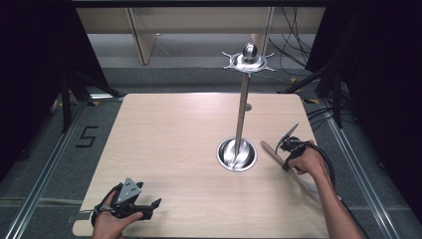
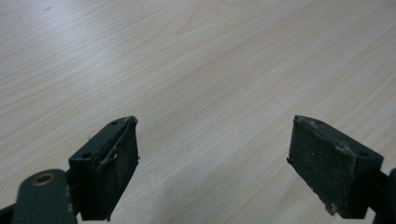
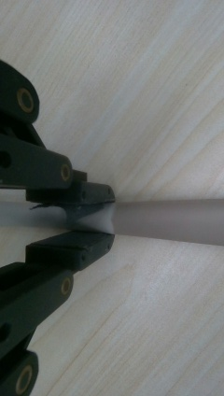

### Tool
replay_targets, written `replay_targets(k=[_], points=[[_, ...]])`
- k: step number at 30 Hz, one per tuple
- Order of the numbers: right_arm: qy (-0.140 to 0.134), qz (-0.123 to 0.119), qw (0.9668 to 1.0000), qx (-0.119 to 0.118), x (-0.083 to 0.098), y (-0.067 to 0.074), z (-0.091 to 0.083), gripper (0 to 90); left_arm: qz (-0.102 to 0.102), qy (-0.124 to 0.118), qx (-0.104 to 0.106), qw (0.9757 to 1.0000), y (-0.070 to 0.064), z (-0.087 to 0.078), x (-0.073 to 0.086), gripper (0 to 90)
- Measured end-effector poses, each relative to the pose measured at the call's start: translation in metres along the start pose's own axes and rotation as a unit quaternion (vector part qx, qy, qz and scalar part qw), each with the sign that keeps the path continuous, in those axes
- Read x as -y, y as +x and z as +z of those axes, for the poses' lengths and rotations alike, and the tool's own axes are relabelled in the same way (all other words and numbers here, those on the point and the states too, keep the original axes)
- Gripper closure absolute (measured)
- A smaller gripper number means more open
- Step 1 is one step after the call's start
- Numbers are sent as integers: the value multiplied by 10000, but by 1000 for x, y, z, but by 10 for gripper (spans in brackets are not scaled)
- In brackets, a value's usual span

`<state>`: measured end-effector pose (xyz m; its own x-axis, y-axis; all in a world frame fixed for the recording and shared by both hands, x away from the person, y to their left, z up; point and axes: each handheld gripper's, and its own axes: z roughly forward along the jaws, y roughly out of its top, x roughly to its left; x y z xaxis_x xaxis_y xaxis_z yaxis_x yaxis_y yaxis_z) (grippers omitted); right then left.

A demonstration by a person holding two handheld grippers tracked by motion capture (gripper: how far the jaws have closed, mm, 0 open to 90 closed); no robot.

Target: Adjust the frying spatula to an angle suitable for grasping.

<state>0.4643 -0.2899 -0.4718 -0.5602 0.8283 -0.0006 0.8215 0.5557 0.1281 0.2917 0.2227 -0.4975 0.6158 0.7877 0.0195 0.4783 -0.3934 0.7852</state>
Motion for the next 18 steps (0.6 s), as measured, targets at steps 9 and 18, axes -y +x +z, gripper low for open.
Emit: replay_targets(k=[9, 18], points=[[-250, -81, 9996, -34, 7, 1, -4, 773, -38, 13, 6, 10000, 1, 1, 0, 154], [-1277, -103, 9917, -69, 30, -4, -38, 774, -78, -46, 19, 10000, 0, 1, 0, 153]])
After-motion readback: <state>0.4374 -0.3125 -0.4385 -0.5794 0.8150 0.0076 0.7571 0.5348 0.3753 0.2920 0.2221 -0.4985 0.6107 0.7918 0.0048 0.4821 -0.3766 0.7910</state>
